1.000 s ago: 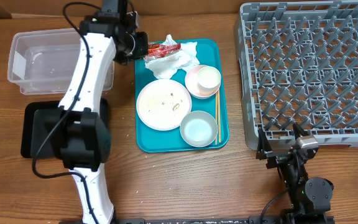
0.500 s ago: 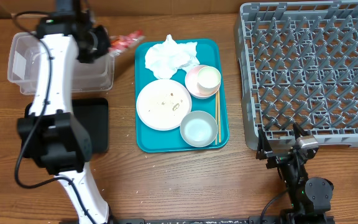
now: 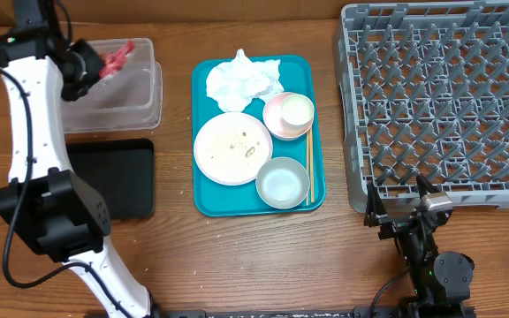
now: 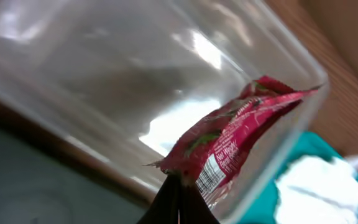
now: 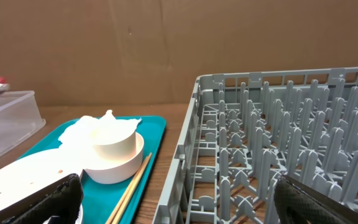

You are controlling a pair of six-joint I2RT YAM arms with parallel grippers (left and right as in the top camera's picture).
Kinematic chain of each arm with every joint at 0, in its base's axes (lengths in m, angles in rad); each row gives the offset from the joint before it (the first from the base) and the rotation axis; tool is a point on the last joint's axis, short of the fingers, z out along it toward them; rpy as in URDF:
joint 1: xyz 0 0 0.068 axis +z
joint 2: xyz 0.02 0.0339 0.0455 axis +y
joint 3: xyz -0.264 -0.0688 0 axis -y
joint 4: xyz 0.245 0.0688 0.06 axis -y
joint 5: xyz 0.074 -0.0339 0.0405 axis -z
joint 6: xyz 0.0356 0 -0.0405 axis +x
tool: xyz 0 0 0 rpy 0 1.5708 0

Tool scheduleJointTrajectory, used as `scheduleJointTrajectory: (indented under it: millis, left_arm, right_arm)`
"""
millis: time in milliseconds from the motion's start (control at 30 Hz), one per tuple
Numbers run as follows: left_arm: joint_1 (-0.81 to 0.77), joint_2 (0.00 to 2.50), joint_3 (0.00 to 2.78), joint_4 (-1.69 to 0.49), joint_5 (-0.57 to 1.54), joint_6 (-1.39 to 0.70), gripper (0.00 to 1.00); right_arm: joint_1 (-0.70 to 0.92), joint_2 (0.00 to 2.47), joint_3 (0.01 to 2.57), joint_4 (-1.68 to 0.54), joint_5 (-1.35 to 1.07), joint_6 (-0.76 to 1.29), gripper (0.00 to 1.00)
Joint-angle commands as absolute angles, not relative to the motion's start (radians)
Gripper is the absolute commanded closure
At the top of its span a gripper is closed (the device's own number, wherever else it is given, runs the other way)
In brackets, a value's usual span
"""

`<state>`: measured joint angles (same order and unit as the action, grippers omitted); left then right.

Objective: Sort waste into correct bins and load items into the dishwasher
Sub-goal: 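Carry the wrapper left and drop it into the clear bin, then move the left gripper back to the tray and grasp the white napkin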

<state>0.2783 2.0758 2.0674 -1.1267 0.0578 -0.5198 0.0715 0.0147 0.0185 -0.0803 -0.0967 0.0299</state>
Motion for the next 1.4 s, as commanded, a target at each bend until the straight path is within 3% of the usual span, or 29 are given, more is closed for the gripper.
scheduleJointTrajectory:
  millis: [0, 233, 300, 333, 367, 400, 433, 667, 733, 867, 967, 1200, 1367]
  left_arm:
    - [0.294, 2.044, 2.065, -1.133, -0.160, -0.569, 0.96]
    - [0.294, 2.057, 1.985, -0.989, -0.262, -0.557, 0.96]
    - [0.294, 2.057, 1.971, -0.953, -0.262, -0.558, 0.89]
    - [0.294, 2.057, 1.971, -0.950, -0.262, -0.557, 0.79]
    - [0.294, 2.057, 1.971, -0.948, -0.262, -0.558, 0.51]
    - [0.294, 2.057, 1.971, -0.947, -0.262, -0.558, 0.16]
    - [0.294, 2.057, 1.971, -0.945, -0.262, -0.558, 0.09]
    - [0.294, 2.056, 1.973, -0.974, -0.180, -0.529, 0.05]
    - [0.293, 2.056, 1.973, -0.986, -0.025, -0.437, 0.05]
    - [0.275, 2.056, 1.973, -0.987, 0.354, -0.223, 0.16]
    - [0.241, 2.056, 1.973, -0.991, 0.514, -0.110, 0.18]
    - [0.098, 2.056, 1.973, -1.027, 0.509, -0.022, 0.26]
    - [-0.037, 2.057, 1.964, -0.989, 0.331, -0.176, 0.32]
  right_arm:
    - [0.064, 0.006, 0.008, -0.076, -0.090, 0.033, 0.00]
    - [0.064, 0.006, 0.008, -0.076, -0.090, 0.033, 0.00]
    - [0.064, 0.006, 0.008, -0.076, -0.090, 0.033, 0.00]
    - [0.064, 0.006, 0.008, -0.076, -0.090, 0.033, 0.00]
    - [0.064, 0.006, 0.008, -0.076, -0.090, 0.033, 0.00]
    - [0.064, 0.006, 0.008, -0.076, -0.090, 0.033, 0.00]
    - [0.064, 0.006, 0.008, -0.076, -0.090, 0.033, 0.00]
    - [0.064, 0.006, 0.008, -0.076, -0.090, 0.033, 0.00]
    - [0.064, 0.006, 0.008, -0.076, -0.090, 0.033, 0.00]
    - [0.064, 0.006, 0.008, -0.076, -0.090, 0.033, 0.00]
    - [0.064, 0.006, 0.008, -0.076, -0.091, 0.033, 0.00]
    - [0.064, 0.006, 0.008, -0.076, -0.090, 0.033, 0.00]
    - [0.064, 0.006, 0.008, -0.076, -0.090, 0.033, 0.00]
